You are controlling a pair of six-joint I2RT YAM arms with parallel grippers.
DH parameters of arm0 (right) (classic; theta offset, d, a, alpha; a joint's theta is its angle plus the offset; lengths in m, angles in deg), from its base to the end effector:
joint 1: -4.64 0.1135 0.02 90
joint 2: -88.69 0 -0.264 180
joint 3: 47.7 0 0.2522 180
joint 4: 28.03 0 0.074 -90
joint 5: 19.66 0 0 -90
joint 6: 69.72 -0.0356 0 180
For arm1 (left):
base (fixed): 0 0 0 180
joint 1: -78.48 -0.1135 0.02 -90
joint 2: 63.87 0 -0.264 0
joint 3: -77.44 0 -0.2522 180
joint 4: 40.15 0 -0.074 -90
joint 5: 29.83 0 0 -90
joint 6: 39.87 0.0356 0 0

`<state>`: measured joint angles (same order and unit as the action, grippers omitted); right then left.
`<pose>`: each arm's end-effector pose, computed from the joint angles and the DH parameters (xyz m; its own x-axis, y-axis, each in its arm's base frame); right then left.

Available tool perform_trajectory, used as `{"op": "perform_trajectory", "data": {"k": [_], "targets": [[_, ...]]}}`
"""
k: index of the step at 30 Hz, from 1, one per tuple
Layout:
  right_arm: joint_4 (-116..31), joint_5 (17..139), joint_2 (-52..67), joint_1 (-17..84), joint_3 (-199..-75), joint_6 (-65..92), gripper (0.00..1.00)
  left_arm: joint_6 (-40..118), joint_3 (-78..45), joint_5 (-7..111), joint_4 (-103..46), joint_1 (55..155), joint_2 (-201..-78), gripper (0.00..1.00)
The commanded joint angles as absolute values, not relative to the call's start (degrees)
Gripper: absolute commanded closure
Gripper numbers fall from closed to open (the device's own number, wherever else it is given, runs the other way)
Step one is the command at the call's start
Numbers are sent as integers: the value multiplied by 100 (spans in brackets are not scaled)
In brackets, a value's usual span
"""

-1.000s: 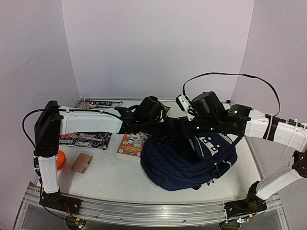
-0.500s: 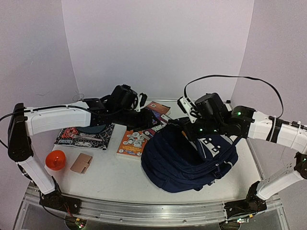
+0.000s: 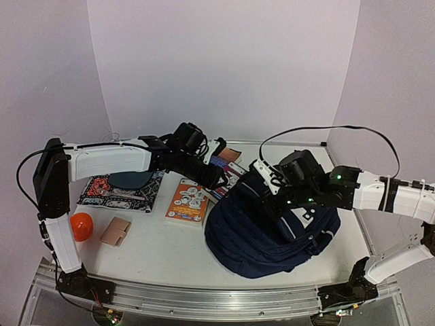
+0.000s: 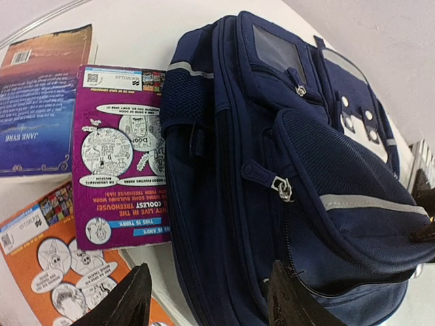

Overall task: Pack the student bag
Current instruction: Place the student bag at the center of the board, then move the student bag to the center of the board.

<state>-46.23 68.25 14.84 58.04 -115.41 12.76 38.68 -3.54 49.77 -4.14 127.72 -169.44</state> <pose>0.1782 0.2378 0.2949 -0.3460 -0.2466 -0.9052 -0.7436 0.6605 0.1043 0.2705 -0.3236 0.2653 -0.5979 0.3946 -0.6977 0.7276 0.6324 -0.2659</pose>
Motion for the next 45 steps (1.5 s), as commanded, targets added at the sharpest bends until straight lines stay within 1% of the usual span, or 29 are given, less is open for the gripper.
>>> {"op": "perform_trajectory", "data": {"k": [1, 4, 7, 9, 12, 13, 17, 19, 21, 26, 28, 30, 34, 36, 38, 42, 45], "targets": [[-4836, 7509, 1351, 5830, -11295, 1012, 77, 4856, 130, 4745, -310, 12741, -17111, 40], [-4867, 7699, 1294, 5831, -11286, 823, 70, 5120, 277, 4558, -314, 12703, -17295, 40], [-4896, 7858, 1345, 5832, -11430, 721, 59, 5254, 388, 4281, -311, 12636, -17443, 40], [-4935, 7692, 1457, 5812, -11555, 577, 54, 5244, 425, 4216, -310, 12601, -17500, 40], [-5009, 7333, 1752, 5631, -11633, 171, 40, 5116, 434, 4154, -312, 12538, -17506, 40], [-5045, 7218, 1879, 5495, -11607, -74, 37, 5027, 441, 4116, -311, 12516, -17499, 39], [-5371, 6857, 2410, 4787, -11318, -1190, 31, 4484, 536, 3923, -310, 12490, -17490, 37], [-5605, 6692, 2588, 4564, -11152, -1702, 26, 4229, 544, 3597, -310, 12489, -17521, 36], [-5736, 6688, 2644, 4442, -10908, -2099, 23, 3945, 537, 3357, -312, 12496, -17572, 35], [-5784, 6830, 2496, 4243, -10378, -2757, 21, 3565, 439, 3026, -310, 12520, -17810, 35], [-5734, 6833, 2384, 4189, -10286, -2826, 22, 3478, 396, 2911, -310, 12566, -17886, 37], [-5601, 6861, 2222, 4131, -10243, -2752, 22, 3441, 364, 2814, -311, 12664, -17940, 41], [-5096, 6949, 1821, 3936, -10256, -2359, 25, 3337, 313, 2679, -330, 12971, -18034, 55], [-4821, 6981, 1489, 3785, -10434, -1981, 27, 3240, 246, 2658, -369, 13153, -18037, 64], [-4616, 7041, 1170, 3593, -10695, -1541, 30, 3113, 139, 2692, -476, 13352, -17977, 70], [-4426, 7278, 414, 3250, -11488, -662, 33, 2737, -55, 2728, -896, 13704, -17845, 71], [-4346, 7497, -85, 3127, -12095, -135, 36, 2536, -87, 2825, -1135, 13826, -17803, 69]]}}
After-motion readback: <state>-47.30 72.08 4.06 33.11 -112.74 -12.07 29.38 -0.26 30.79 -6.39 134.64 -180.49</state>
